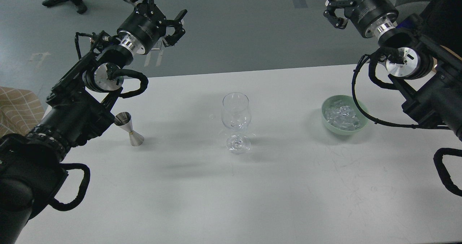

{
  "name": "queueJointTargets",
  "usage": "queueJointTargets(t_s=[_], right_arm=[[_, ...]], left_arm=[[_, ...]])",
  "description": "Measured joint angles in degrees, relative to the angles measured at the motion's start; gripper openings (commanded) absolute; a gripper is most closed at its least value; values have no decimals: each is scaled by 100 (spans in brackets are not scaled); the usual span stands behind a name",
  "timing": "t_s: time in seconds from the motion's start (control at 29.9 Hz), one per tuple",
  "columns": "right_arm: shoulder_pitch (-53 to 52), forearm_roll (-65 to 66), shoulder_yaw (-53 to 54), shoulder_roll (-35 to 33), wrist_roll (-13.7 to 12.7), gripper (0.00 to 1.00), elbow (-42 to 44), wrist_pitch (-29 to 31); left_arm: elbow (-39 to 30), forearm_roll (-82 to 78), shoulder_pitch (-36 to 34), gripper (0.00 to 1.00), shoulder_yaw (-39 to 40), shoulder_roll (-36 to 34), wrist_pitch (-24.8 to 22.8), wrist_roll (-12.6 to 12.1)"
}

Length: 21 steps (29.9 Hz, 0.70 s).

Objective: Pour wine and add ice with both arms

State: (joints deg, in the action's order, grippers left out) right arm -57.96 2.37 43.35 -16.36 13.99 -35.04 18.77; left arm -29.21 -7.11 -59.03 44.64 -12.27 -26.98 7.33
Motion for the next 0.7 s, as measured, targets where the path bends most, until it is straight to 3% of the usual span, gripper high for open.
queueJointTargets(t_s=[0.7], right_arm=[[-30, 9, -10, -12, 43, 100, 12, -33]], left_arm=[[-78, 194, 75, 99, 172, -46, -33, -58]])
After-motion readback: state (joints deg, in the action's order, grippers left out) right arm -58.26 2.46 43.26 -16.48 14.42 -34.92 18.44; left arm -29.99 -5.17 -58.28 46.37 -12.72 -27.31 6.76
